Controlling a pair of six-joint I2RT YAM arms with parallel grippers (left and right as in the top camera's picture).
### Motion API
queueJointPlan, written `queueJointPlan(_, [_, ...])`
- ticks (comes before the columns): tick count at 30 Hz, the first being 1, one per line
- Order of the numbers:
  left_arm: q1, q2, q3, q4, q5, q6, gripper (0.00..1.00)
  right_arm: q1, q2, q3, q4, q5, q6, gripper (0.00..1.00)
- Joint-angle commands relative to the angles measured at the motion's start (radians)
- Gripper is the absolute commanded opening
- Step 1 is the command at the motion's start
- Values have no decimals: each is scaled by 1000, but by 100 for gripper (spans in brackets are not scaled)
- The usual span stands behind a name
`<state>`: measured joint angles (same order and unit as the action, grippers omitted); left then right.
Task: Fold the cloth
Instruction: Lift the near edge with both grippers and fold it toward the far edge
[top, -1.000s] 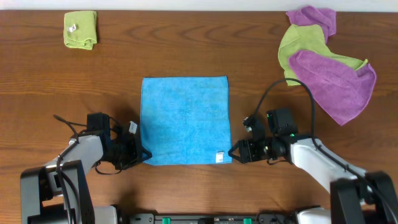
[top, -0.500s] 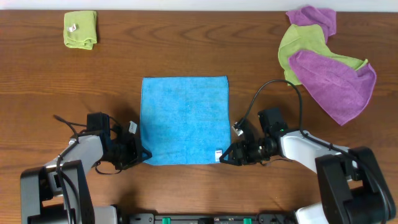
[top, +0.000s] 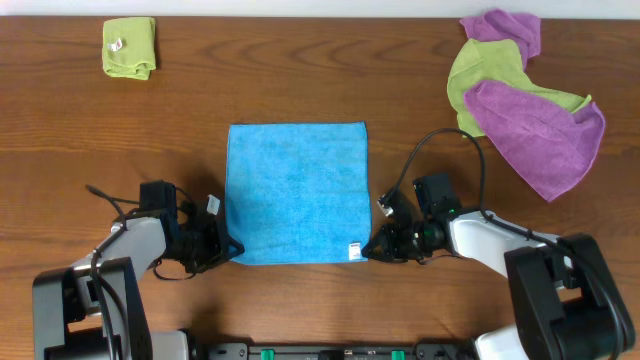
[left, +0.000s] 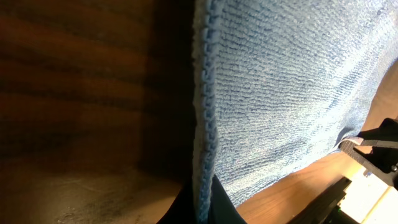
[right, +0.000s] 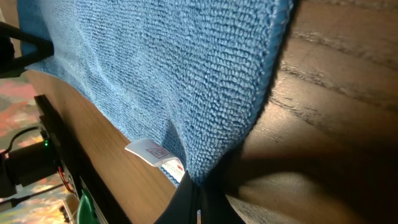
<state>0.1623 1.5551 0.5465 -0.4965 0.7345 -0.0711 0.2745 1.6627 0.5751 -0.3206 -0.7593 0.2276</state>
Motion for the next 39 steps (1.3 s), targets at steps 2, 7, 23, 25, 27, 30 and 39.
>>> queueJointPlan(2, [2, 13, -2, 4, 13, -14, 6, 8, 30, -11, -13, 154, 5, 1])
queueJointPlan(7, [2, -1, 45, -1, 93, -14, 6, 8, 9, 72, -93, 142, 3, 2])
queueJointPlan(23, [-8, -161, 236, 150, -58, -116, 6, 9, -66, 323, -56, 236, 58, 1])
queueJointPlan(25, [-20, -136, 237, 193, -71, -145, 6, 8, -31, 344, -37, 236, 64, 1])
queueJointPlan(27, [-33, -95, 237, 226, -74, -154, 6, 8, 19, 386, -39, 236, 64, 1])
queueJointPlan(30, [-48, -9, 242, 309, -72, -187, 6, 8, 98, 467, -42, 264, 64, 2])
queueJointPlan(39, [-53, 251, 464, 399, -50, -224, 6, -11, 243, 672, -64, 339, 64, 1])
